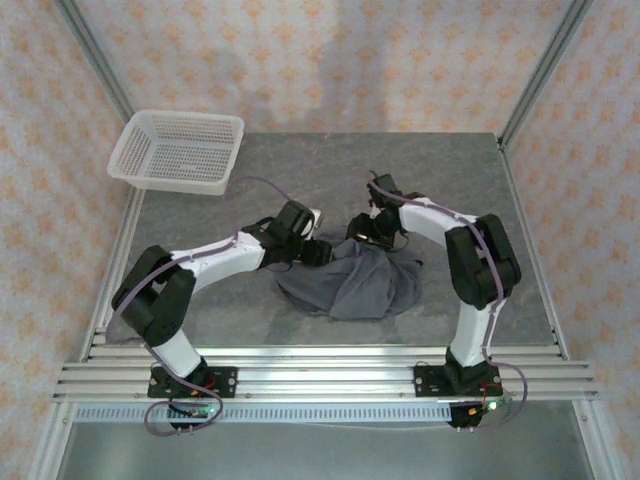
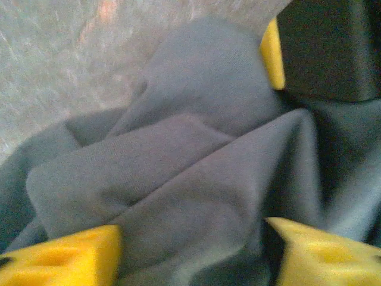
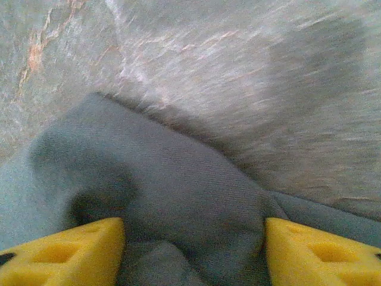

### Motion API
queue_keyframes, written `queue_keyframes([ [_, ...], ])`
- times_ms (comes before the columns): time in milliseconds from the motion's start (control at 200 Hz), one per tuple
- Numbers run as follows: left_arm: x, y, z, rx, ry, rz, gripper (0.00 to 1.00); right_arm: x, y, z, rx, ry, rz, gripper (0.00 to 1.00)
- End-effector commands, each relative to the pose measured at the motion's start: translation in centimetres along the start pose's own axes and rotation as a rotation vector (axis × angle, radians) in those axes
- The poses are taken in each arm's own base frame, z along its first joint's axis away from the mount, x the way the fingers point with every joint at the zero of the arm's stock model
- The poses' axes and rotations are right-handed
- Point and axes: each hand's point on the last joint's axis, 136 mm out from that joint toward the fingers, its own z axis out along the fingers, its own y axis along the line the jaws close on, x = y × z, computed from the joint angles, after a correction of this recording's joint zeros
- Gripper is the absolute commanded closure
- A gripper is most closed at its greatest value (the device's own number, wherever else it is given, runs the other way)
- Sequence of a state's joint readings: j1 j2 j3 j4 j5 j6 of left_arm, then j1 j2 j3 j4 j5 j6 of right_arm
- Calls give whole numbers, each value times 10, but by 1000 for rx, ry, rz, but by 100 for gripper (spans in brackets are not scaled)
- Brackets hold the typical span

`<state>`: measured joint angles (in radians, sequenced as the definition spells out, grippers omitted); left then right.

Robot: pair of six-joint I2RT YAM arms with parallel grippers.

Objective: Fold the inside-out t-shirt

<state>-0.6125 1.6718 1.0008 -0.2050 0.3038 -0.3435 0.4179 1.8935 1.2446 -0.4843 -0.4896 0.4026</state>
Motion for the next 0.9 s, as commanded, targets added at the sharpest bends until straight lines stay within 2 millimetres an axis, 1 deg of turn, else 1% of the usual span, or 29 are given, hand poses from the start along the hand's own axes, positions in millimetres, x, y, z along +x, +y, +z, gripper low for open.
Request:
queue_keyframes([
  [0, 27, 0, 9, 56, 48, -30, 89, 17, 22, 5, -40, 61, -39, 72],
  [15, 27, -2, 9, 73, 39, -33, 98, 15, 24, 4, -49, 53, -33, 79],
  [20, 27, -3, 9, 80, 36, -35, 100, 14, 25, 4, -52, 49, -33, 81],
  [60, 26, -8, 6, 120, 1, -38, 100, 7, 31, -3, -72, 8, -32, 94],
  [95, 21, -13, 0, 149, -38, -28, 100, -3, 39, -13, -96, -44, -40, 100],
  [140, 10, -19, -14, 173, -99, 0, 100, -17, 51, -33, -136, -123, -50, 100],
  [190, -6, -25, -34, 183, -177, 42, 100, -35, 68, -64, -202, -227, -63, 100],
  [255, -29, -31, -68, 171, -299, 96, 100, -58, 89, -115, -293, -376, -81, 100],
  [315, -49, -36, -102, 157, -413, 151, 100, -73, 109, -164, -371, -505, -115, 100],
  [360, -59, -40, -126, 149, -484, 199, 100, -76, 124, -203, -428, -597, -162, 100],
  [400, -66, -42, -144, 141, -533, 237, 100, -75, 135, -234, -481, -672, -203, 100],
  [440, -68, -41, -155, 123, -565, 263, 100, -70, 144, -262, -543, -740, -235, 100],
  [485, -69, -36, -162, 86, -583, 278, 100, -60, 151, -283, -610, -794, -275, 100],
  [515, -69, -30, -163, 52, -585, 274, 100, -52, 154, -291, -641, -815, -304, 100],
  [535, -68, -25, -161, 28, -579, 269, 100, -47, 155, -293, -649, -825, -326, 100],
  [560, -66, -20, -158, 1, -570, 262, 100, -39, 153, -287, -643, -822, -351, 100],
  [600, -61, -11, -151, -32, -552, 243, 89, -29, 148, -272, -607, -808, -384, 100],
  [646, -54, -2, -142, -56, -531, 208, 76, -16, 134, -239, -541, -754, -391, 100],
  [716, -45, 3, -133, -42, -523, 159, 57, 9, 113, -187, -498, -616, -389, 100],
  [761, -41, 3, -131, -20, -535, 133, 47, 24, 102, -161, -496, -538, -360, 99],
  [806, -38, 3, -131, -2, -545, 116, 38, 42, 92, -141, -497, -474, -337, 96],
  [836, -38, 3, -132, 2, -551, 107, 34, 50, 85, -133, -482, -450, -322, 92],
  [871, -38, 4, -132, 0, -557, 103, 33, 55, 76, -127, -458, -435, -298, 84],
  [891, -38, 4, -133, -3, -560, 101, 33, 58, 71, -126, -446, -433, -284, 77],
])
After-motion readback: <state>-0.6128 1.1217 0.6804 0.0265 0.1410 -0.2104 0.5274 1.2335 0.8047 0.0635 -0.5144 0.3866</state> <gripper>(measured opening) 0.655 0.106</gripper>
